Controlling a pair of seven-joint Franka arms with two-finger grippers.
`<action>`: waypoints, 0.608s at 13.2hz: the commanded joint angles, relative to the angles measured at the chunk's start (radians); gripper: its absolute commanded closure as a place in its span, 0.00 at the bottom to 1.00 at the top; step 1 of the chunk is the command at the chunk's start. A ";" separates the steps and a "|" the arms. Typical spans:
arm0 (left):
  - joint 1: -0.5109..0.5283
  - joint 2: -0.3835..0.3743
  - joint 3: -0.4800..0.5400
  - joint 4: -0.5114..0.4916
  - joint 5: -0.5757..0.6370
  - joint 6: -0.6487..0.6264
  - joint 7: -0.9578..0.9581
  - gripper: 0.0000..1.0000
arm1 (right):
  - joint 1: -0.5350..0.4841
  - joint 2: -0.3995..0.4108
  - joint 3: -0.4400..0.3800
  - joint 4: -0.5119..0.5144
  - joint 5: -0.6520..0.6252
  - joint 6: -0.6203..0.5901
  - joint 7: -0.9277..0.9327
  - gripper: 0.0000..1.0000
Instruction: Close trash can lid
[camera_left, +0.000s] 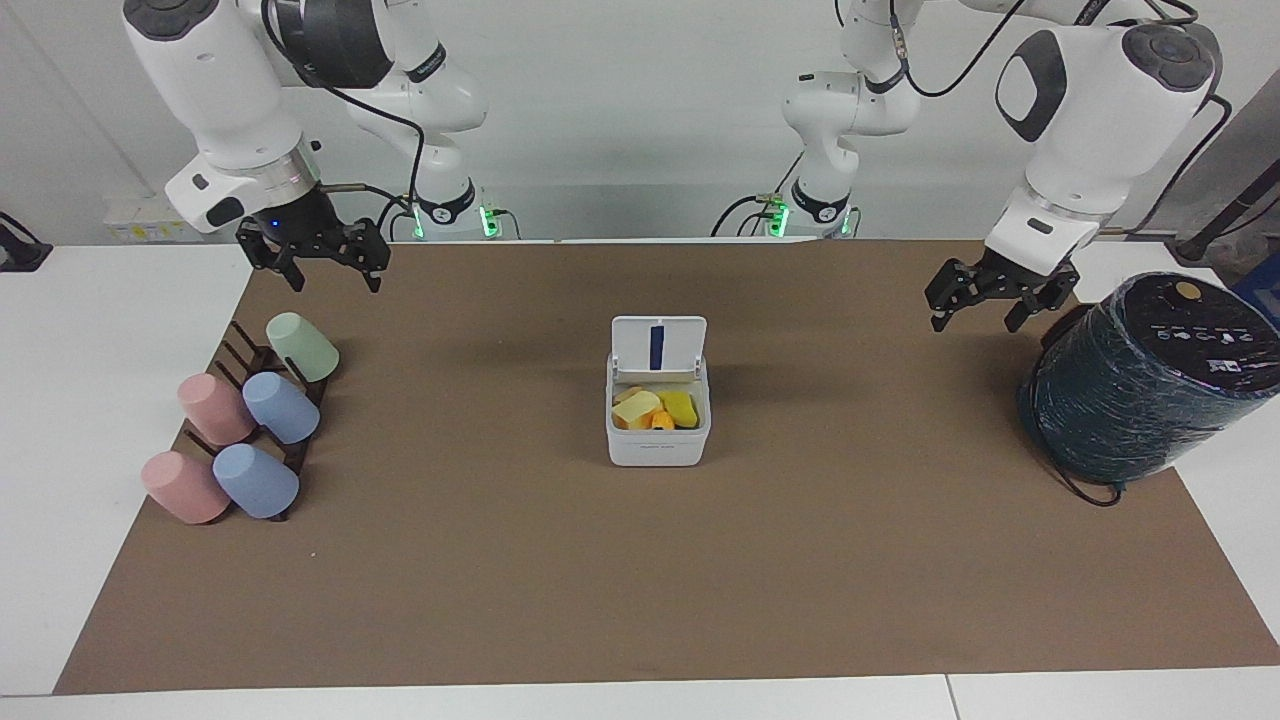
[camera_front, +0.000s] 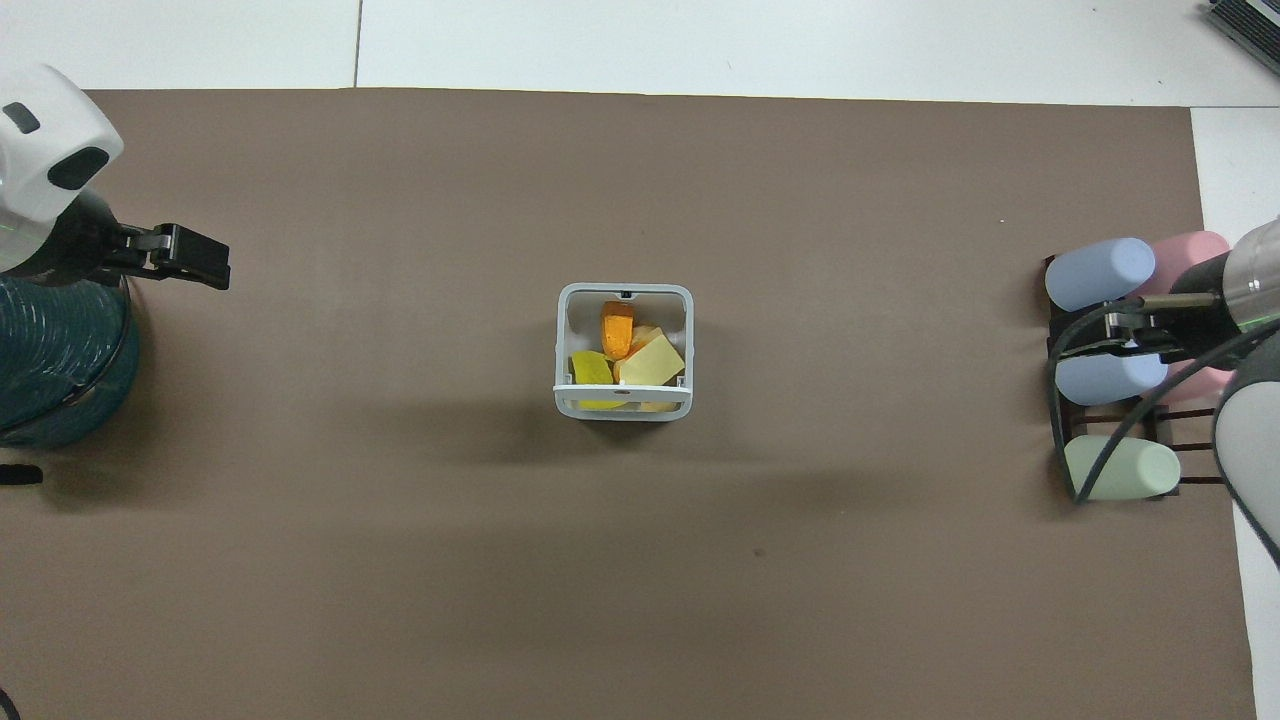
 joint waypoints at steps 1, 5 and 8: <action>0.003 -0.038 -0.006 -0.044 0.023 0.015 -0.002 0.00 | -0.012 0.000 0.005 -0.002 0.001 -0.003 -0.030 0.00; -0.016 -0.038 -0.015 -0.044 0.021 0.013 -0.006 0.00 | -0.012 0.000 0.005 -0.002 0.001 -0.003 -0.030 0.00; -0.112 -0.061 -0.017 -0.094 0.021 0.016 -0.020 0.00 | -0.012 0.000 0.005 -0.002 0.001 -0.003 -0.030 0.00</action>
